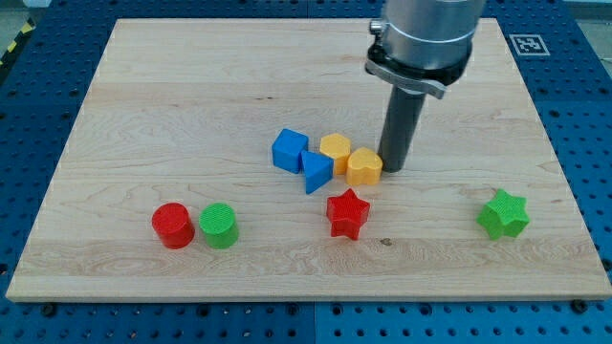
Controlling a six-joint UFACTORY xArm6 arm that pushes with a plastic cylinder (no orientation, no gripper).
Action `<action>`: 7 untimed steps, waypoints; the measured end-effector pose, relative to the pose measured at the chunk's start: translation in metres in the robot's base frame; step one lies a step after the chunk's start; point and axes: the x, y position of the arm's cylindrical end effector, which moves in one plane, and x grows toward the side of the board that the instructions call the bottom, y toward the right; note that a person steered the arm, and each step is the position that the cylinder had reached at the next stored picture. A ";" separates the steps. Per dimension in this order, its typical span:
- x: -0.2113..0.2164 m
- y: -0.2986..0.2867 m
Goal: Place the yellow heart into yellow hexagon and blue blocks
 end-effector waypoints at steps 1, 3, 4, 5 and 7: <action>0.000 -0.006; 0.026 -0.008; 0.048 -0.013; 0.075 -0.013; 0.072 -0.045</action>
